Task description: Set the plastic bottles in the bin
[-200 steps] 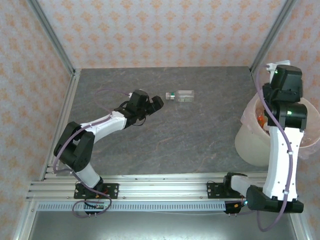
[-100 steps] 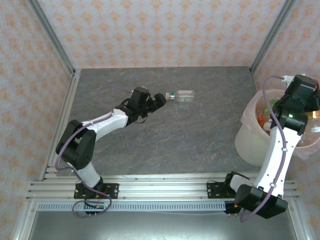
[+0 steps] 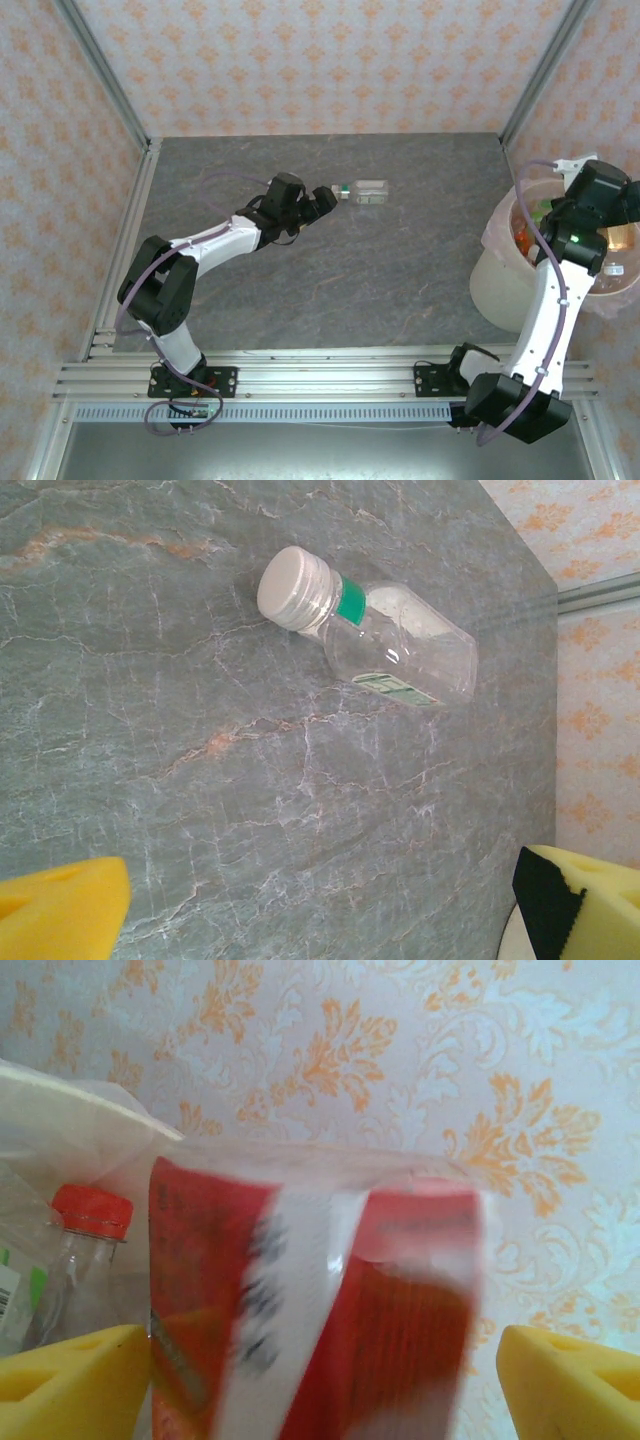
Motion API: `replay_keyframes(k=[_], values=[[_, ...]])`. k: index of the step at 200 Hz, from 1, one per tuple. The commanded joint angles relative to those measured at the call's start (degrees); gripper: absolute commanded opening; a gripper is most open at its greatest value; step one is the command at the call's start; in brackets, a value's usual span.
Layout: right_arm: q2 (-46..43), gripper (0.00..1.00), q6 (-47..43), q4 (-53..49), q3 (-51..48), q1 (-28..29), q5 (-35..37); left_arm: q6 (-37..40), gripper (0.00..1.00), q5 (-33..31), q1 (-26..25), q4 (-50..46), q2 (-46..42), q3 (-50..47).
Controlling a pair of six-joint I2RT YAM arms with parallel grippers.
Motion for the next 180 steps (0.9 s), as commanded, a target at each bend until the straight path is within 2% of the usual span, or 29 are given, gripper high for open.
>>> replay_keyframes(k=[1,17,40,56,81,100,131,165,180], values=[[-1.41,0.92,3.59,-2.4,1.92,-0.27,-2.47,0.1,1.0,0.28,-0.62,-1.03,1.17,2.26],[-1.84,1.0,5.95,-3.39,2.71,-0.27,-3.62,0.33,1.0,0.28,-0.57,-1.35,1.19,2.58],[-2.45,0.99,10.22,-2.9,2.95,-0.27,-4.26,0.48,1.0,0.11,-0.56,-1.72,1.21,2.89],[-2.43,0.99,19.04,-2.05,3.81,-0.27,-4.67,0.57,1.0,0.27,-0.57,-1.95,1.54,3.12],[-0.21,0.99,39.23,-6.73,9.05,-0.27,-6.58,0.31,1.0,0.84,-0.59,-1.96,2.26,3.55],[2.72,0.99,47.68,-12.03,12.37,-0.27,-9.16,0.1,1.0,0.97,-0.7,-1.8,2.21,3.39],[5.94,0.99,55.5,-17.47,13.4,-0.27,-13.54,0.41,1.0,0.89,-0.69,-2.48,2.01,2.75],[3.84,0.99,62.35,-17.01,7.52,-0.27,-17.22,0.29,1.0,1.25,-0.65,-2.54,2.26,2.4],[3.76,0.99,64.04,-17.16,5.78,-0.27,-16.02,0.23,1.0,1.44,-0.8,-2.74,2.29,2.5]])
